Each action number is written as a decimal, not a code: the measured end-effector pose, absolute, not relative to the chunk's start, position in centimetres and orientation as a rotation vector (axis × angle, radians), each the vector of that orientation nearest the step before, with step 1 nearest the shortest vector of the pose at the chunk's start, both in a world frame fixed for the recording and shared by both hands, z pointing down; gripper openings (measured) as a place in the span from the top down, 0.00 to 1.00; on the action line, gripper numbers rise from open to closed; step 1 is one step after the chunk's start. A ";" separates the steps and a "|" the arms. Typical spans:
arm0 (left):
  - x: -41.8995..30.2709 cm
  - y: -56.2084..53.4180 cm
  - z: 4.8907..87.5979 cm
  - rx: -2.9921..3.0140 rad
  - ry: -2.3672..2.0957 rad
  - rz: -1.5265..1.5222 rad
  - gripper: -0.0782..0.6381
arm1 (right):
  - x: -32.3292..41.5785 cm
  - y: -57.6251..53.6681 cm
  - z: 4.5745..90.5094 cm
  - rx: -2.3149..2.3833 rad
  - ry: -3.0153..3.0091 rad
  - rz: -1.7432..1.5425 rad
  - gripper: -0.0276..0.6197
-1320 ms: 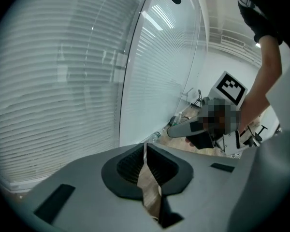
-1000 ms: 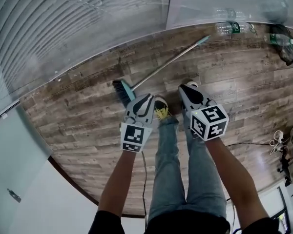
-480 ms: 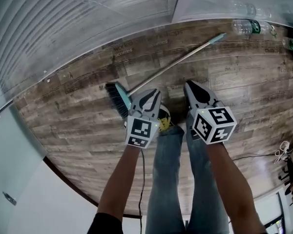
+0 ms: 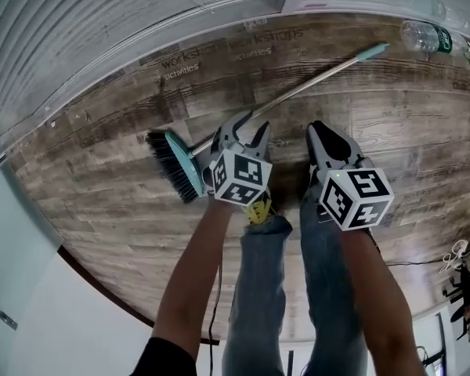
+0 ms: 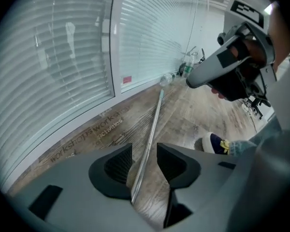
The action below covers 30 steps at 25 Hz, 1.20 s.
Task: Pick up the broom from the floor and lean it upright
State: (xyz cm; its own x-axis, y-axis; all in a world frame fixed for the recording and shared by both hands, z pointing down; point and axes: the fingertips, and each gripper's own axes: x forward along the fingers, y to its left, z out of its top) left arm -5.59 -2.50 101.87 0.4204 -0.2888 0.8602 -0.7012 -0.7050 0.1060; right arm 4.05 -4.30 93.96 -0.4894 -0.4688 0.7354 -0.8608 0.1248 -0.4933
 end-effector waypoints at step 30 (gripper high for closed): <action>-3.5 -0.7 110.5 2.233 -0.698 1.493 0.75 | 8.9 -6.0 104.9 1.453 -1.895 1.492 0.72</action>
